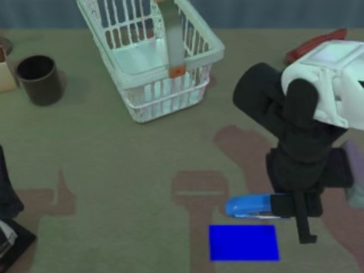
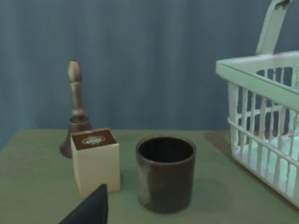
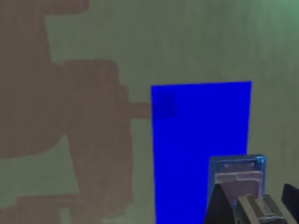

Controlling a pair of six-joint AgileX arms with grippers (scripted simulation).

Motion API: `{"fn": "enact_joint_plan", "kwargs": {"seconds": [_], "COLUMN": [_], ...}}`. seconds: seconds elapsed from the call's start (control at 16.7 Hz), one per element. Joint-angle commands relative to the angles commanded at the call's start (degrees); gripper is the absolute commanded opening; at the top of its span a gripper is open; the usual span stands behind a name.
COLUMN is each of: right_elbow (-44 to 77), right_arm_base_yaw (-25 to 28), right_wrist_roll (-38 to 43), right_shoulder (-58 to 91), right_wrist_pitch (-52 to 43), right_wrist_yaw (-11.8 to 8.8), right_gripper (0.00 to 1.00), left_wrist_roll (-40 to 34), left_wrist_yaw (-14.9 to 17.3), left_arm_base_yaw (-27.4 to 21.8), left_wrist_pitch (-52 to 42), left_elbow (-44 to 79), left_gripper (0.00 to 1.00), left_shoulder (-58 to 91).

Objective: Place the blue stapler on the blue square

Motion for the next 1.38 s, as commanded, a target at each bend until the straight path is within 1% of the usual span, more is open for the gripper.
{"fn": "enact_joint_plan", "kwargs": {"seconds": [0.3, 0.42, 0.66, 1.38], "right_elbow": [-7.3, -8.6, -8.7, -8.7], "right_arm_base_yaw": [1.9, 2.4, 2.4, 2.4], "right_wrist_roll": [1.6, 2.0, 2.0, 2.0], "right_shoulder": [5.2, 6.1, 6.2, 6.2], "right_wrist_pitch": [12.8, 14.8, 14.9, 14.9], "right_wrist_yaw": [-0.2, -0.2, -0.2, -0.2], "right_gripper": [0.00, 0.00, 0.00, 0.90], "left_wrist_roll": [0.0, 0.0, 0.0, 0.0], "left_wrist_yaw": [0.0, 0.0, 0.0, 0.0], "left_arm_base_yaw": [0.0, 0.0, 0.0, 0.0], "left_wrist_pitch": [0.0, 0.0, 0.0, 0.0], "left_elbow": [0.0, 0.0, 0.0, 0.0], "left_gripper": [1.00, 1.00, 1.00, 1.00], "left_shoulder": [0.0, 0.0, 0.0, 0.0]}}
